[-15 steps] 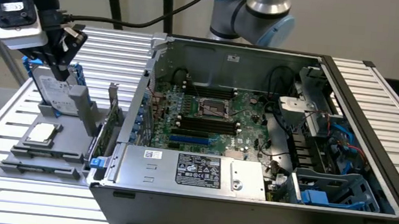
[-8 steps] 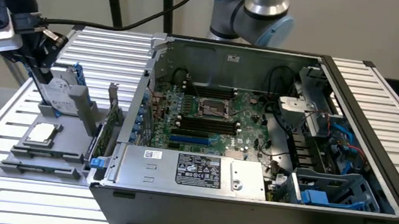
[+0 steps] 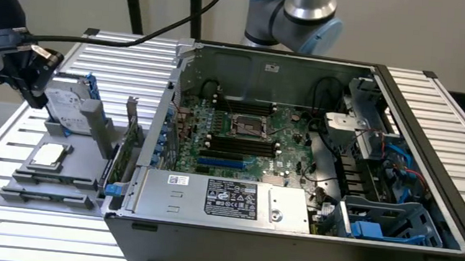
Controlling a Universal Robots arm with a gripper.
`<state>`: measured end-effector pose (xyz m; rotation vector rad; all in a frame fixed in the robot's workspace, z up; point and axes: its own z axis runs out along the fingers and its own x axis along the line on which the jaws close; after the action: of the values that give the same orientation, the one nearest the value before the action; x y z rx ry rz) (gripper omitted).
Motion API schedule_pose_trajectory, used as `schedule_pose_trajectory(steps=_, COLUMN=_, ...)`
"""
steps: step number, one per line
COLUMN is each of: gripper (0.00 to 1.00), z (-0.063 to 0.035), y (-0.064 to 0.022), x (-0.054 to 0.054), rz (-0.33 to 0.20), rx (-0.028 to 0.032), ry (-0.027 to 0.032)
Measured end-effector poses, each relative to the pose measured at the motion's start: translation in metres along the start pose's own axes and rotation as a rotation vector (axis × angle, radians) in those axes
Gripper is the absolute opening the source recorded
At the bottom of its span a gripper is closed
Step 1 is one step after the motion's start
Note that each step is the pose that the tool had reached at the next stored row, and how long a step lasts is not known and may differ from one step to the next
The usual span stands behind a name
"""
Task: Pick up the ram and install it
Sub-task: 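Reach for the ram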
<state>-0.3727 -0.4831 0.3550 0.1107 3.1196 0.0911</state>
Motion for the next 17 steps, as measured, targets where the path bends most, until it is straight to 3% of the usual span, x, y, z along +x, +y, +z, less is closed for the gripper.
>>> schedule_pose_trajectory(steps=8, gripper=0.11, z=0.0023, y=-0.0257, x=0.001, rz=0.0, rx=0.0074, ry=0.0025)
schedule_pose_trajectory(steps=13, gripper=0.11, z=0.0032, y=-0.0363, x=0.003, rz=0.0, rx=0.0174, ry=0.0064)
schedule_pose_trajectory(steps=15, gripper=0.11, z=0.0035, y=-0.0368, x=0.004, rz=0.0, rx=0.0267, ry=0.0077)
schedule_pose_trajectory(steps=17, gripper=0.11, z=0.0039, y=-0.037, x=0.005, rz=-0.004, rx=0.044, ry=0.007)
